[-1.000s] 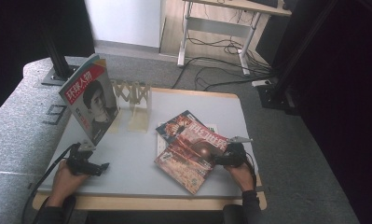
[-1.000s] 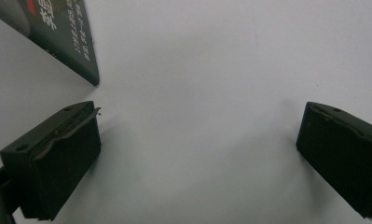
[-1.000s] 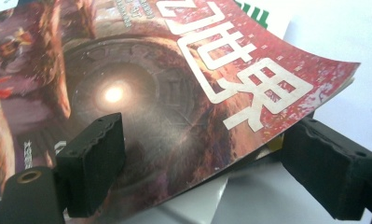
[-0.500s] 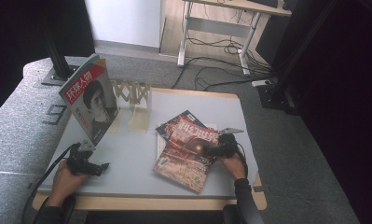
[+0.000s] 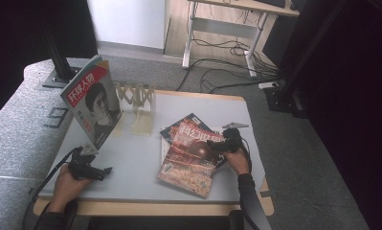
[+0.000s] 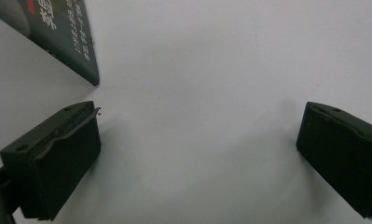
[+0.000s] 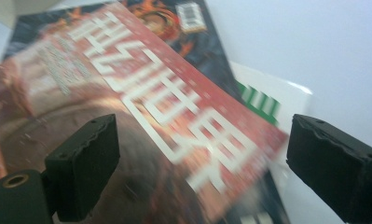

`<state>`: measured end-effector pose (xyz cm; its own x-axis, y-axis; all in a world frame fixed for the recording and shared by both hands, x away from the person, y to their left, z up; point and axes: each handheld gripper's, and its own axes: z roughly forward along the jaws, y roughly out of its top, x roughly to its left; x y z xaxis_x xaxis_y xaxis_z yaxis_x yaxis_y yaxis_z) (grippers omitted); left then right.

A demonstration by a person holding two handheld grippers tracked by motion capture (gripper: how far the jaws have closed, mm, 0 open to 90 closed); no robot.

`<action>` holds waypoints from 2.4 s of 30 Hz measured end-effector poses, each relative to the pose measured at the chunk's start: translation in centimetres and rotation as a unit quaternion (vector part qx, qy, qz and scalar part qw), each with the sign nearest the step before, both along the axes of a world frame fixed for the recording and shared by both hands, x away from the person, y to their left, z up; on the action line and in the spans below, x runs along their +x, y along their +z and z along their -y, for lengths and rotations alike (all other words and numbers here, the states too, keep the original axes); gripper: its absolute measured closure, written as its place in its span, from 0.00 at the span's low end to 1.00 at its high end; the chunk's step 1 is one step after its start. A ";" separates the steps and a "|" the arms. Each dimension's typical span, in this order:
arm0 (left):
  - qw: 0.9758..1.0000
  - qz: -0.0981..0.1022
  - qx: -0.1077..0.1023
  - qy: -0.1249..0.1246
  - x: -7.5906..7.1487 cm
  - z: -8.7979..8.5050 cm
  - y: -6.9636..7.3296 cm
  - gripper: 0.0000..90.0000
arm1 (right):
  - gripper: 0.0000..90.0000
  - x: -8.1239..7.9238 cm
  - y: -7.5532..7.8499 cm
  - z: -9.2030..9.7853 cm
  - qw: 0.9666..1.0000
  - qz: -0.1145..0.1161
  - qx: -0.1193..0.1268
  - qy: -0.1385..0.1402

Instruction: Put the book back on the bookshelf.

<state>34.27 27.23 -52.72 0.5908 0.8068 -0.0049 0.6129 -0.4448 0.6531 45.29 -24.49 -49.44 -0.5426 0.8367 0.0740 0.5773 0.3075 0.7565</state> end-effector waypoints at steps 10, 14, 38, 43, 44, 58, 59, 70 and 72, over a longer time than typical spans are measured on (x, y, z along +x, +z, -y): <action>1.000 0.000 0.000 0.000 0.0 0.0 0.0 0.00 | 0.06 2.9 -0.7 -5.0 0.999 -0.013 -0.014 0.045; 1.000 0.001 0.002 0.000 0.0 0.0 0.0 0.00 | 0.07 3.3 -0.7 -5.9 0.998 -0.014 -0.017 0.058; 0.994 0.000 -0.031 -0.106 -0.3 6.9 1.7 0.07 | 0.13 3.9 -0.8 -5.3 0.997 -0.015 -0.018 0.075; 0.986 0.011 -0.060 -0.157 -0.8 9.7 2.0 0.14 | 0.14 3.6 -0.6 -5.3 0.997 -0.012 -0.023 0.072; 0.984 0.014 -0.061 -0.168 -0.8 10.3 2.0 0.18 | 0.14 3.5 -0.5 -5.2 0.997 -0.009 -0.026 0.071; 0.962 0.009 -0.054 -0.268 -1.6 15.5 0.9 0.68 | 0.14 0.8 -0.1 -0.6 0.999 -0.004 -0.032 0.040; 0.962 0.008 -0.053 -0.267 -1.6 15.6 0.8 0.68 | 0.14 0.6 -0.2 -0.2 0.999 -0.004 -0.030 0.038; 0.963 0.015 -0.052 -0.266 -1.3 17.0 0.8 0.69 | 0.12 0.2 -0.1 2.4 1.000 -0.019 -0.013 0.015; 0.963 0.017 -0.051 -0.265 -1.2 17.3 0.9 0.69 | 0.11 0.3 -0.3 2.7 1.000 -0.025 -0.008 0.014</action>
